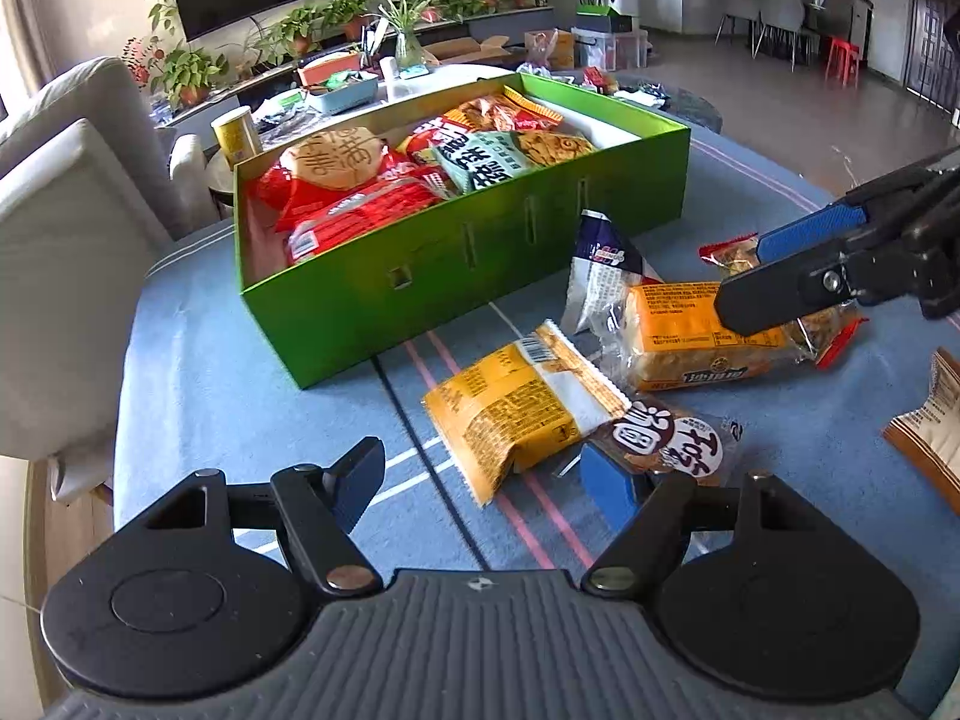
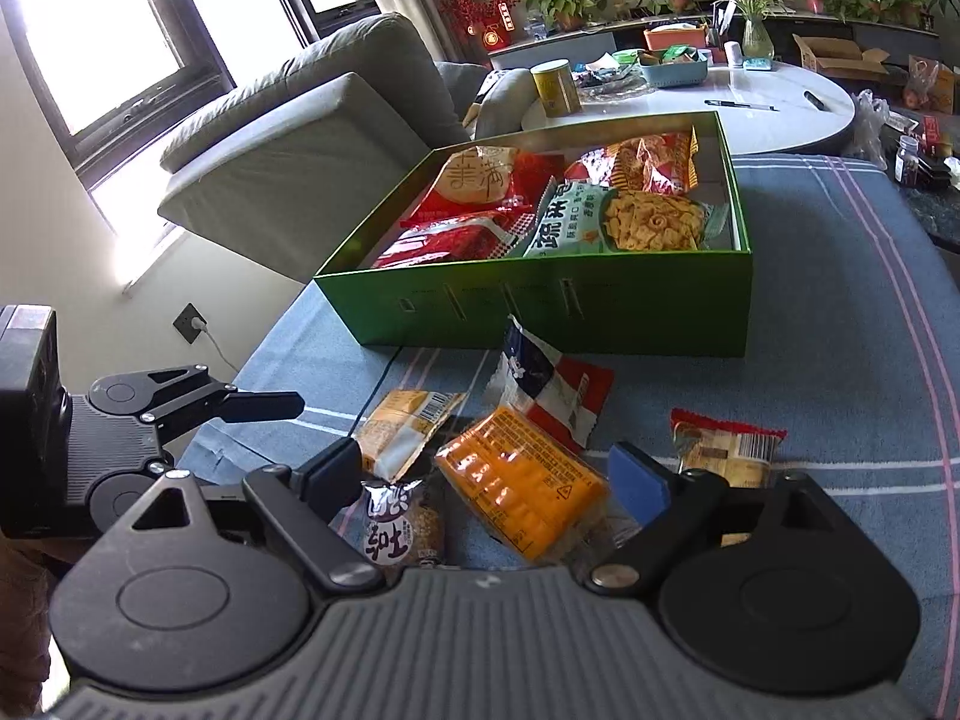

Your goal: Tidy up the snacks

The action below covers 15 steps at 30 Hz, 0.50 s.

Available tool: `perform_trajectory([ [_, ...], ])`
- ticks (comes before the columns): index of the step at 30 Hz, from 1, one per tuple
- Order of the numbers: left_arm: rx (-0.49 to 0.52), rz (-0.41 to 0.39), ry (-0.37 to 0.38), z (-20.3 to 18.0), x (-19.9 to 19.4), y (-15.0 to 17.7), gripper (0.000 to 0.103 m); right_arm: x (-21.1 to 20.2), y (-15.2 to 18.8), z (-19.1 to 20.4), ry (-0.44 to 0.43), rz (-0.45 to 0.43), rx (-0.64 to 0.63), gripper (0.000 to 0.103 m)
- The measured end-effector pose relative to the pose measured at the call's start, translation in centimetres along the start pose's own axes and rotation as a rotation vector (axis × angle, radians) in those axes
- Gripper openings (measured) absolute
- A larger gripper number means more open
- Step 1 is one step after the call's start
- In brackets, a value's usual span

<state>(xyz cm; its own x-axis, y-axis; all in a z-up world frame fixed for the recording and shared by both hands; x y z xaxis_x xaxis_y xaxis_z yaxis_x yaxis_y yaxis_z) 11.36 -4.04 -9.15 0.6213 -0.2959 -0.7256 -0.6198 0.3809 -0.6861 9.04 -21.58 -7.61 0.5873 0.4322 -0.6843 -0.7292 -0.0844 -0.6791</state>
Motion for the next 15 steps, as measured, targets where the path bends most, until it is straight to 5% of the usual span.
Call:
perform_trajectory([
  [15, 0.057, -0.002, -0.001, -1.0, 1.9, -2.5, 0.07, 0.4, 0.4, -0.4, 0.01, 0.009, 0.022, 0.071],
])
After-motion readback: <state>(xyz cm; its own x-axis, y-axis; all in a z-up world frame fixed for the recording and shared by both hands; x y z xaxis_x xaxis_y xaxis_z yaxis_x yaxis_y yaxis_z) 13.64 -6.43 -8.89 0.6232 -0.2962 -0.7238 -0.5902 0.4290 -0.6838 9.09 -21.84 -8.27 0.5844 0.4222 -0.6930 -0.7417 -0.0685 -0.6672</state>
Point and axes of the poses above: each gripper's, at about its wrist camera, not at the fingertips, and x roughly the way its jaws point, z to its left, y to its underside, the point moved 3 cm from there along x, roughly the way its jaws point, and after that the axes turned 6 degrees about -x, right-handed, at the moved point
